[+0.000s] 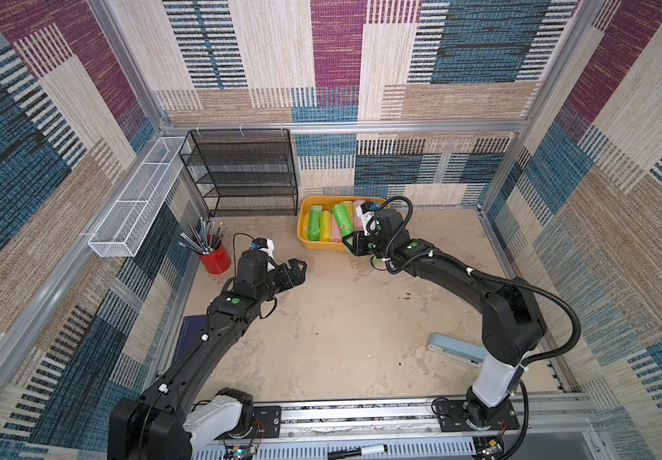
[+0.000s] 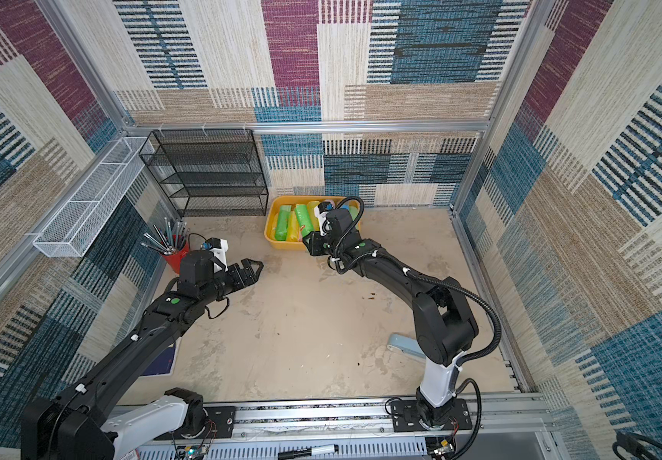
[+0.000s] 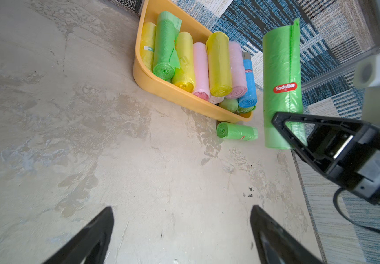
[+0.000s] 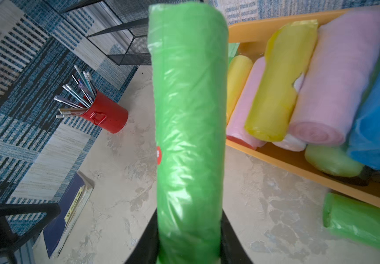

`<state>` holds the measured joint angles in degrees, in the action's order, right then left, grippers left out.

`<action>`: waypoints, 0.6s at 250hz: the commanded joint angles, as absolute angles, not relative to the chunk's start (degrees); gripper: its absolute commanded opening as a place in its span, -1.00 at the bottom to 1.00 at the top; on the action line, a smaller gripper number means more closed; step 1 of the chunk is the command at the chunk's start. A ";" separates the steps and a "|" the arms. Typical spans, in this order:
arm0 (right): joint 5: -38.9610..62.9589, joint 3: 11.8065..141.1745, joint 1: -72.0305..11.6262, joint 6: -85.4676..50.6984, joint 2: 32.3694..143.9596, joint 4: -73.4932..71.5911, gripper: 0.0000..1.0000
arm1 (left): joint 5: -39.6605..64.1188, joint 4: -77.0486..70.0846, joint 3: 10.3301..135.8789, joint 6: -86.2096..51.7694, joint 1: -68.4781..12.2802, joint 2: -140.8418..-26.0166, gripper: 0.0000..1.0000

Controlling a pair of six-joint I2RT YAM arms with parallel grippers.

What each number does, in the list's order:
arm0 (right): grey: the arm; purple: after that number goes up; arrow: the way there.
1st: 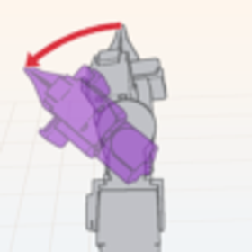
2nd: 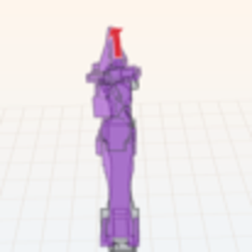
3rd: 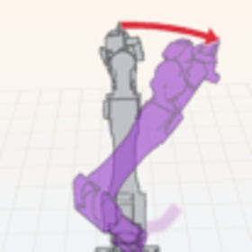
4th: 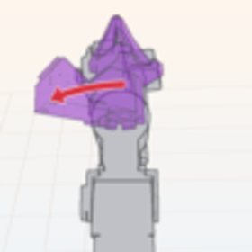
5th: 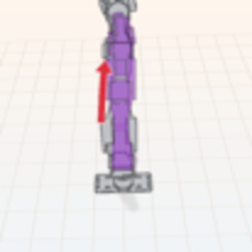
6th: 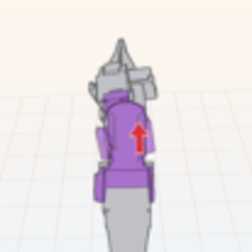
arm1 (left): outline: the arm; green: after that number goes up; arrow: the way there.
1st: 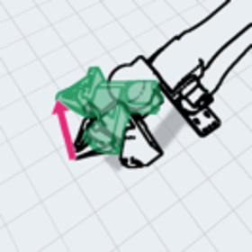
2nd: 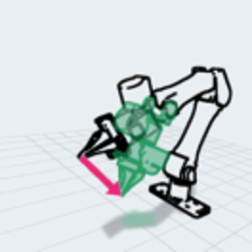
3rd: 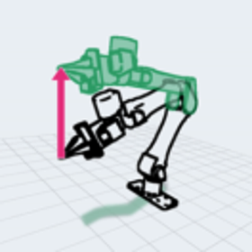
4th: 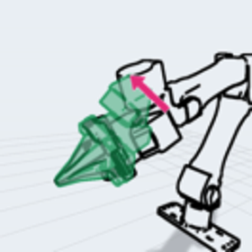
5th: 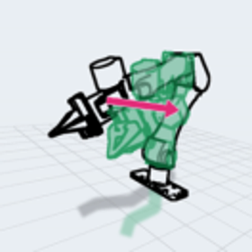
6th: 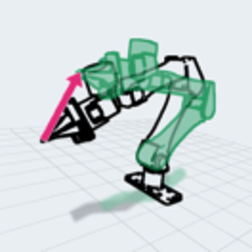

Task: Put the roll of trash bags into the storage box
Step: Place the roll of trash bags in the storage box.

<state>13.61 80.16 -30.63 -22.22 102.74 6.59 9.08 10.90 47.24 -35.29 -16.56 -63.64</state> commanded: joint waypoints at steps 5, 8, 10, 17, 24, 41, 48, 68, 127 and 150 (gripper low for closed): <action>15.91 78.25 -28.21 -27.36 102.76 -0.22 -0.77 | 8.16 9.50 47.02 -35.31 -16.52 -63.46 0.88; 16.17 77.92 -27.92 -27.71 102.75 -0.64 -0.78 | 8.09 9.57 47.02 -35.26 -16.52 -63.46 0.88; 16.35 77.71 -27.70 -27.98 102.79 -0.95 -0.78 | 8.15 9.53 47.02 -35.23 -16.52 -63.46 0.88; 17.19 77.00 -27.07 -28.70 102.95 -2.03 -0.79 | 7.96 9.56 46.93 -35.21 -16.52 -63.37 0.88; 18.08 76.61 -26.43 -29.45 103.21 -3.05 -0.79 | 7.87 9.66 46.93 -35.13 -16.52 -63.24 0.88; 19.60 76.25 -25.35 -30.84 104.25 -4.52 -0.79 | 7.50 10.09 46.85 -34.98 -16.46 -63.11 0.88; 20.07 76.54 -25.16 -30.98 104.77 -4.90 -0.79 | 7.48 10.19 46.85 -34.97 -16.52 -63.11 0.88; 20.30 78.28 -24.86 -30.99 106.44 -4.60 -0.80 | 7.31 10.10 46.75 -34.91 -16.52 -63.19 0.88; 20.73 83.17 -24.79 -32.03 110.12 -5.16 -0.80 | 7.27 9.96 46.93 -34.89 -16.52 -63.52 0.88; 21.05 85.54 -24.76 -33.06 112.12 -5.54 -0.80 | 7.21 10.02 46.93 -34.88 -16.48 -63.63 0.89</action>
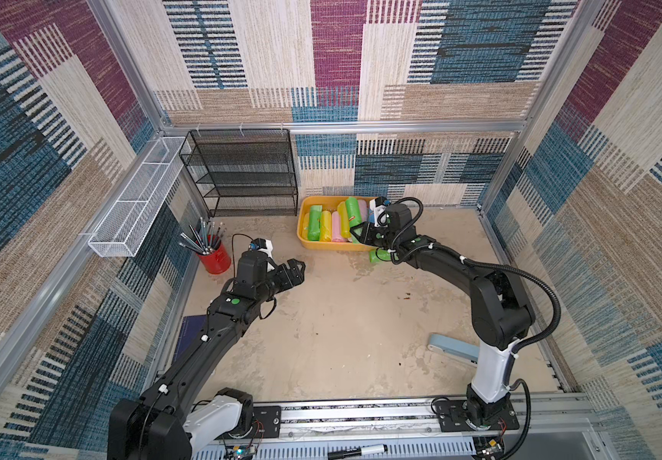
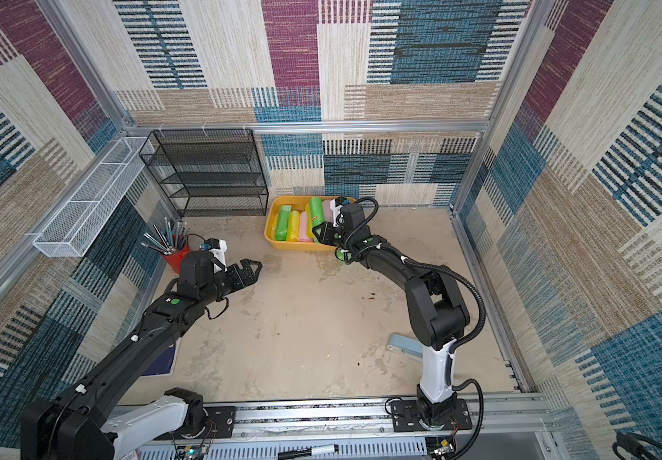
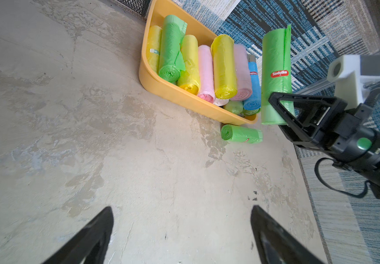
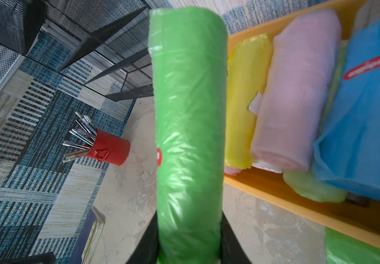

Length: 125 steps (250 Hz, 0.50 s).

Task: Put the roll of trash bags into the storage box
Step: Place the roll of trash bags in the storage box.

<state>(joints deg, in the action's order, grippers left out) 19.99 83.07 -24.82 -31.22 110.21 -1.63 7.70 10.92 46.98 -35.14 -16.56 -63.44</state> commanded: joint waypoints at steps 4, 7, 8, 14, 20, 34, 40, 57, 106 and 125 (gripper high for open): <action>20.96 86.12 -24.72 -33.32 112.57 -5.54 -0.80 | 7.21 10.01 46.93 -34.84 -16.52 -63.63 0.89; 20.81 86.53 -24.70 -33.47 112.88 -5.48 -0.79 | 7.21 10.02 46.93 -34.87 -16.52 -63.54 0.89; 20.73 86.64 -24.70 -33.56 113.00 -5.47 -0.79 | 7.21 10.02 46.93 -34.88 -16.52 -63.59 0.89; 20.53 87.34 -24.70 -33.97 113.65 -5.39 -0.79 | 7.20 10.02 46.93 -34.90 -16.52 -63.59 0.89; 20.42 88.08 -24.70 -34.46 114.33 -5.36 -0.79 | 7.14 10.02 46.93 -34.84 -16.50 -63.61 0.89; 21.19 89.77 -24.61 -35.18 116.04 -5.87 -0.80 | 7.15 10.06 46.94 -34.86 -16.52 -63.63 0.89; 21.71 90.47 -24.59 -35.53 116.78 -6.21 -0.79 | 7.12 10.09 47.02 -34.86 -16.52 -63.55 0.89; 23.14 91.41 -24.61 -36.91 118.51 -7.22 -0.78 | 7.03 10.29 47.02 -34.75 -16.52 -63.54 0.89; 25.67 95.73 -24.61 -40.10 122.72 -9.40 -0.74 | 6.95 10.69 47.18 -34.78 -16.52 -63.46 0.89; 25.97 96.56 -24.70 -40.40 123.81 -9.42 -0.71 | 6.93 10.87 47.26 -34.73 -16.52 -63.54 0.89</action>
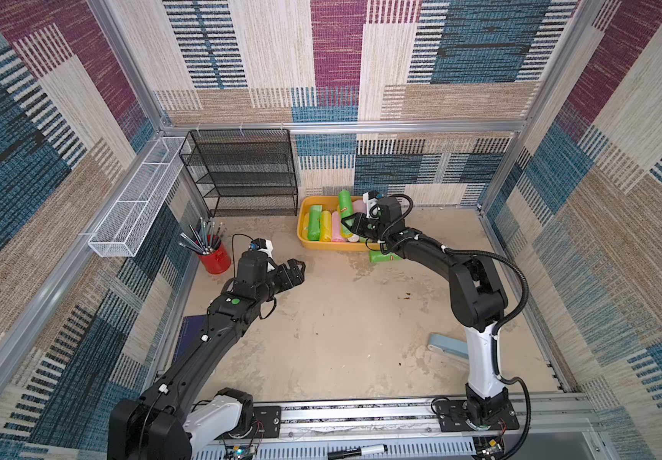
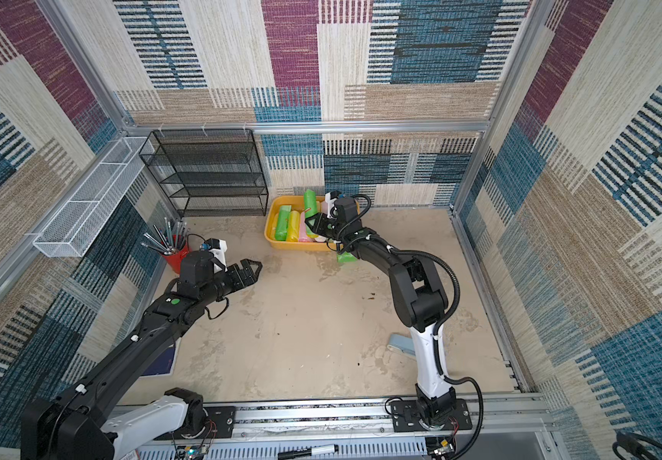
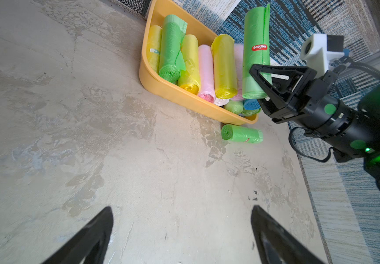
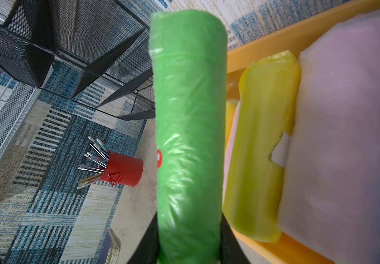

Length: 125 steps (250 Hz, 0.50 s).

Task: Put the roll of trash bags into the storage box
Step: Place the roll of trash bags in the storage box.

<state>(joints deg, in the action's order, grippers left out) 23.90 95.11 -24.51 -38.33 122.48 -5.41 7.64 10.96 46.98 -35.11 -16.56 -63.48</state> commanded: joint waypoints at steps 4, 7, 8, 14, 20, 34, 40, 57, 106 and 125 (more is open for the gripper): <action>26.01 96.74 -24.70 -40.36 123.98 -9.39 -0.70 | 6.96 10.81 47.28 -34.70 -16.52 -63.62 0.89; 26.08 96.88 -24.69 -40.41 124.22 -9.27 -0.69 | 6.95 10.84 47.24 -34.76 -16.52 -63.63 0.88; 26.05 96.91 -24.65 -40.42 124.25 -9.25 -0.68 | 6.94 10.87 47.26 -34.74 -16.48 -63.59 0.89; 25.87 97.30 -24.67 -40.51 124.52 -8.88 -0.68 | 6.94 10.84 47.24 -34.77 -16.48 -63.68 0.89; 25.70 97.66 -24.70 -40.55 124.80 -8.35 -0.67 | 6.91 10.75 47.26 -34.76 -16.52 -63.72 0.89; 25.49 98.21 -24.69 -40.65 125.34 -7.75 -0.67 | 6.92 10.60 47.20 -34.84 -16.56 -63.89 0.89; 25.49 98.35 -24.64 -40.77 125.49 -7.65 -0.67 | 6.94 10.61 47.18 -34.86 -16.52 -63.90 0.89; 25.40 98.67 -24.85 -40.81 125.85 -7.58 -0.67 | 7.08 10.59 47.26 -34.88 -16.53 -63.98 0.89; 23.37 101.99 -25.28 -40.09 127.76 -4.02 -0.60 | 6.63 10.62 47.37 -34.71 -16.52 -64.32 0.89; 20.77 105.52 -26.04 -38.12 129.05 -0.26 -0.60 | 5.34 10.95 48.03 -34.18 -16.52 -64.89 0.90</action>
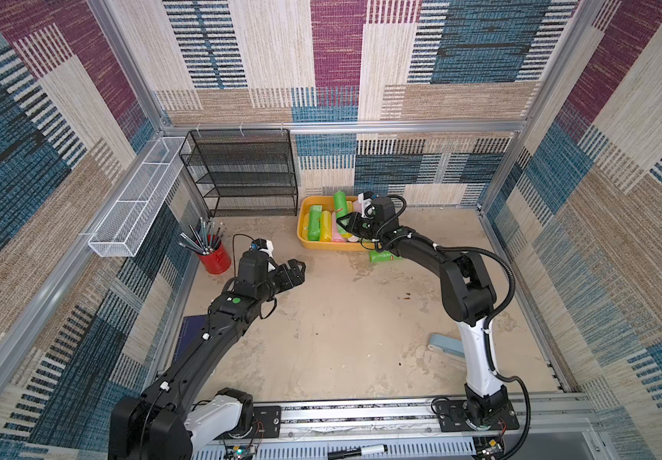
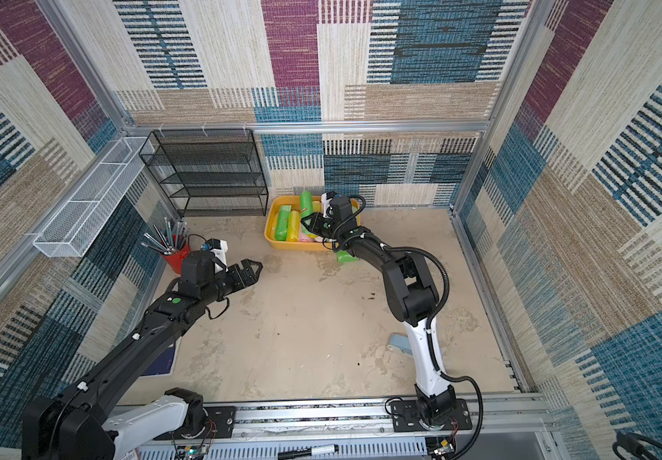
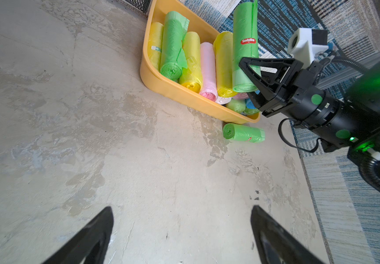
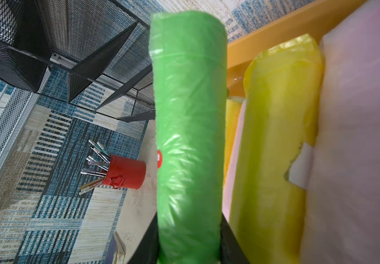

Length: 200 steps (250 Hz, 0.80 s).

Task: Put the roll of trash bags into the storage box
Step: Place the roll of trash bags in the storage box.

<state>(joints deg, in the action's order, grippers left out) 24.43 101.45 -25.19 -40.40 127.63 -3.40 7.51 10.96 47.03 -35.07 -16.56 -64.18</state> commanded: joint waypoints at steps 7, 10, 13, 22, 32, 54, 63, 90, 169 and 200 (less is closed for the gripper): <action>19.22 107.27 -26.44 -37.16 129.72 1.62 -0.60 | 4.98 11.51 48.70 -33.89 -16.44 -65.19 0.90; 18.60 108.10 -26.57 -36.89 130.03 2.53 -0.60 | 4.87 11.76 49.01 -33.79 -16.44 -65.33 0.90; 18.07 108.90 -26.74 -36.65 130.45 3.41 -0.60 | 4.84 12.02 49.38 -33.75 -16.39 -65.45 0.90; 17.20 111.14 -26.98 -35.98 131.52 5.64 -0.60 | 5.06 12.51 50.13 -33.62 -16.43 -65.64 0.90; 16.97 113.56 -27.07 -35.90 132.83 7.68 -0.60 | 5.49 12.50 50.41 -33.61 -16.35 -65.65 0.90; 15.96 117.51 -27.25 -35.82 135.26 10.87 -0.60 | 6.07 12.20 49.95 -33.80 -16.37 -65.24 0.90; 14.89 118.91 -27.46 -35.58 136.06 11.91 -0.60 | 5.90 12.38 49.82 -33.71 -16.35 -65.13 0.89; 12.89 121.96 -27.85 -35.77 138.03 14.13 -0.60 | 5.65 12.90 49.40 -33.61 -16.35 -64.87 0.90; 12.64 127.92 -28.30 -36.37 142.22 19.77 -0.38 | 5.89 12.56 49.06 -33.73 -16.35 -64.38 0.90; 12.31 127.73 -28.30 -36.43 141.60 19.60 -0.28 | 5.93 13.00 49.06 -33.63 -16.28 -63.98 0.89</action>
